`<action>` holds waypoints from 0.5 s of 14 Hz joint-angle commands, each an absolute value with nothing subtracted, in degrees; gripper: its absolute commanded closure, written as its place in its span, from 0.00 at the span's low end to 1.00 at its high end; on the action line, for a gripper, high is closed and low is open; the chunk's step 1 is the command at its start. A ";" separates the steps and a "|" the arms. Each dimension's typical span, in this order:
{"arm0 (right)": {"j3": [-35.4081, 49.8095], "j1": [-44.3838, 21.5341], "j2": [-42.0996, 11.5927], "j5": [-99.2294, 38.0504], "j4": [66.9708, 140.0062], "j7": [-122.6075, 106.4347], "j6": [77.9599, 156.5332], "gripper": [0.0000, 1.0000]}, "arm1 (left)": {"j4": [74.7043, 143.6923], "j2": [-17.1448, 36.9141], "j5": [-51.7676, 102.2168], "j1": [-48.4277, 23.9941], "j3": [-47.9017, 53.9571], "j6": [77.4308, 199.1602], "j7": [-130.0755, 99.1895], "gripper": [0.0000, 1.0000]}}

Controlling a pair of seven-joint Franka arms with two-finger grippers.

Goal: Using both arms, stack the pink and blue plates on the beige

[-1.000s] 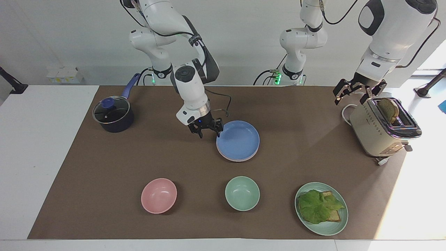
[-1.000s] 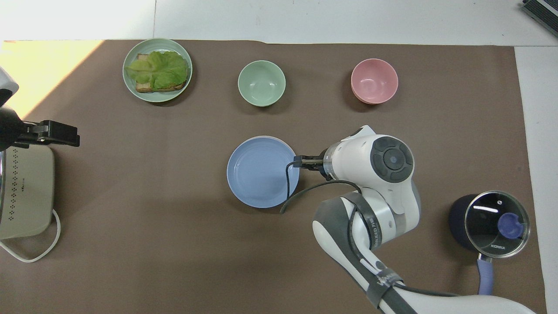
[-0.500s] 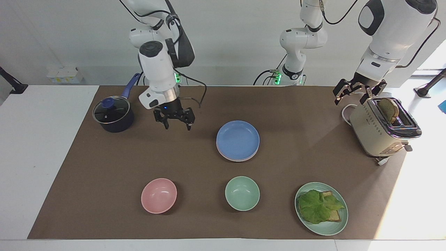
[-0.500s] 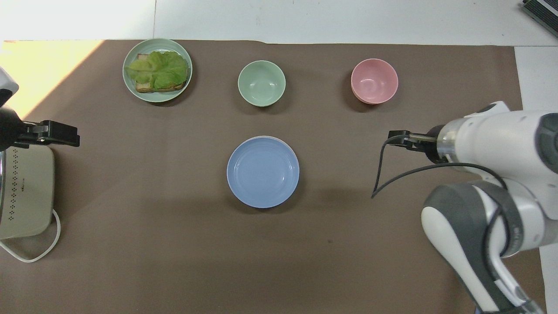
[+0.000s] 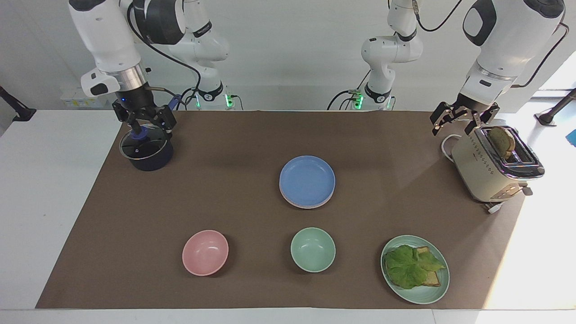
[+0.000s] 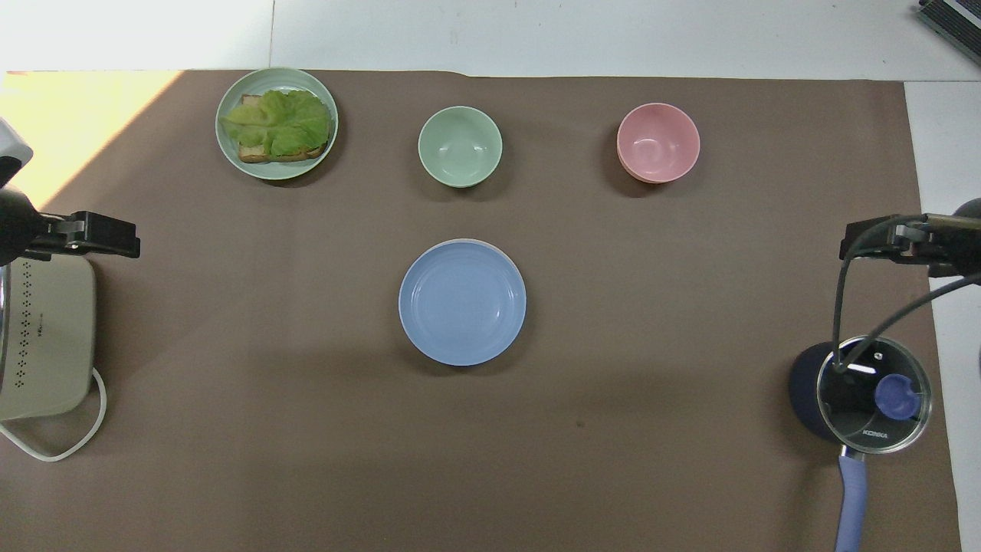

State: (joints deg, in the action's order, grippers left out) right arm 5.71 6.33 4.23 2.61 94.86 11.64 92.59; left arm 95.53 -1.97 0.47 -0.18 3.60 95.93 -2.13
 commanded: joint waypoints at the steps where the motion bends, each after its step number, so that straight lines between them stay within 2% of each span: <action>1: 6.50 6.59 -2.36 4.39 84.31 10.46 85.09 0.00 | 94.57 -1.58 -0.44 0.62 4.13 94.83 -1.76 0.00; 7: 6.77 5.80 -1.41 3.16 85.16 10.37 86.83 0.00 | 94.57 -1.58 -0.44 0.62 4.13 94.75 -1.76 0.00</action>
